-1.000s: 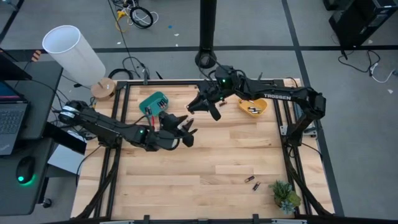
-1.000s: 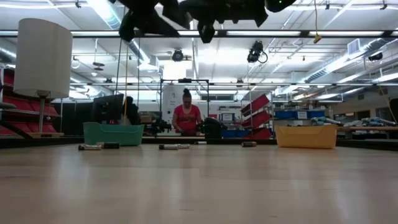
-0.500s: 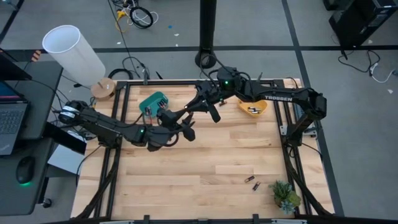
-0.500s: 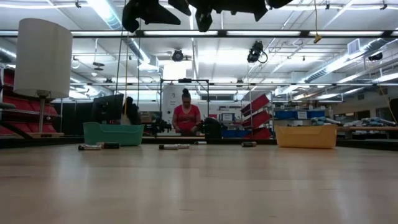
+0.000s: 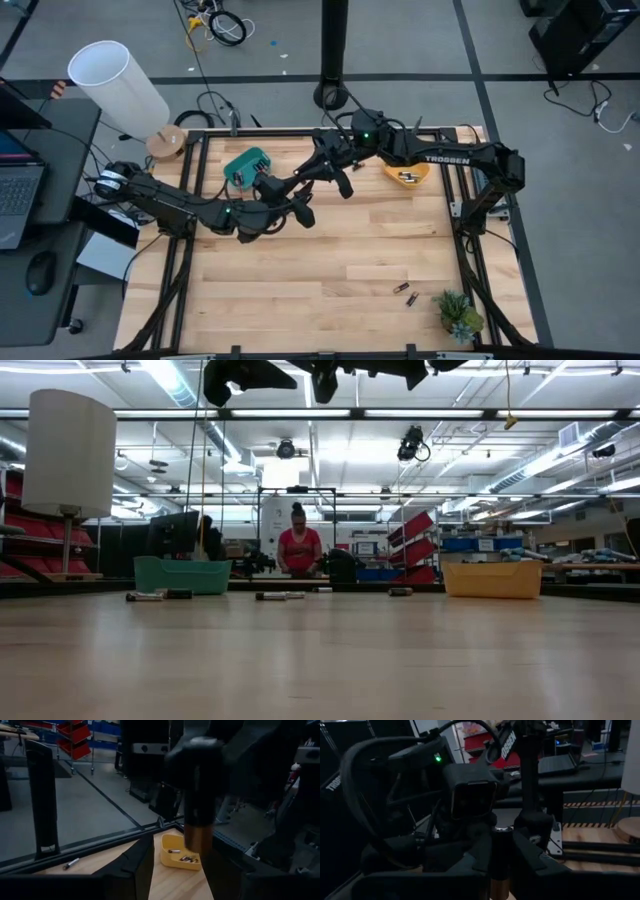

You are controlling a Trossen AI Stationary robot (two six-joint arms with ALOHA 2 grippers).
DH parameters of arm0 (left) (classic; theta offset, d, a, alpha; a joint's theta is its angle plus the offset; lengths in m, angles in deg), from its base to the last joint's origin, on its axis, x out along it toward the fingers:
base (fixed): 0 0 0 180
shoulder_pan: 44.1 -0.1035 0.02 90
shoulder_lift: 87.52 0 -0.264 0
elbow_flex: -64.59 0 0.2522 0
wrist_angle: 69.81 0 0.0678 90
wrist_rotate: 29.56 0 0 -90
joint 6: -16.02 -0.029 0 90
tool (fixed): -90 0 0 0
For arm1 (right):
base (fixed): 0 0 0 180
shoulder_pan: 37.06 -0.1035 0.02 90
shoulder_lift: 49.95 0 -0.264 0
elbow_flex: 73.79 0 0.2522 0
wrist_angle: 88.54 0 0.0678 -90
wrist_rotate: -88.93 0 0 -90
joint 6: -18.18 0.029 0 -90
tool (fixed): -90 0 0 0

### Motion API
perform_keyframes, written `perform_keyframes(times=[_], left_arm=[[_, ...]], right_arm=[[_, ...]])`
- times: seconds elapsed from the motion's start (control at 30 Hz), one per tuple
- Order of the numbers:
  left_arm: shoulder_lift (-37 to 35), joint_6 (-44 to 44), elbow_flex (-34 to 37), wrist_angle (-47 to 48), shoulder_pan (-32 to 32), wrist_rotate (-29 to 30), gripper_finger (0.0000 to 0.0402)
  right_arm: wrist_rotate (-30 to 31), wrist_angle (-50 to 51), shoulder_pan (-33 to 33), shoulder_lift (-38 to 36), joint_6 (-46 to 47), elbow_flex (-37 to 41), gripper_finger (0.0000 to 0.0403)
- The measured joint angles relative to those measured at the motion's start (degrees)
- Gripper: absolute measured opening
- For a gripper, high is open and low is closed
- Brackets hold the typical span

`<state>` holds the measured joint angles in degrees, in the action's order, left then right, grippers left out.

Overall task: Sort batteries
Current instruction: Put the black battery into the blue bin

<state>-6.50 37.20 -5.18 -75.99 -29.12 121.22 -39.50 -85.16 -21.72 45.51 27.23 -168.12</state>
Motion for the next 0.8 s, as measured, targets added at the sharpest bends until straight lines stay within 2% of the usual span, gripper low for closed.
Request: perform_keyframes(times=[0.33,0.43,0.53,0.57,0.8], left_arm=[[-0.02,-0.03,-0.02,-2.29,0.0,-0.01,0.0151],[0.02,-1.88,0.0,-3.59,0.02,0.19,0.0123],[0.04,-3.7,0.0,-4.39,0.07,-0.09,0.0068],[0.04,-4.05,0.0,-4.41,0.07,-0.09,0.0054],[0.04,-4.65,0.0,-4.27,0.07,1.57,0.0056]], right_arm=[[0.06,5.0,-0.27,0.0,-2.5,0.0,0.0049],[-0.16,6.55,-0.27,0.0,-3.47,-0.06,0.005],[-0.24,6.72,-0.41,0.0,-2.93,-0.11,0.0053],[-0.21,6.81,-0.49,0.0,-3.03,-0.11,0.0057],[-0.25,7.09,-0.27,-0.02,0.6,-0.11,0.0121]])
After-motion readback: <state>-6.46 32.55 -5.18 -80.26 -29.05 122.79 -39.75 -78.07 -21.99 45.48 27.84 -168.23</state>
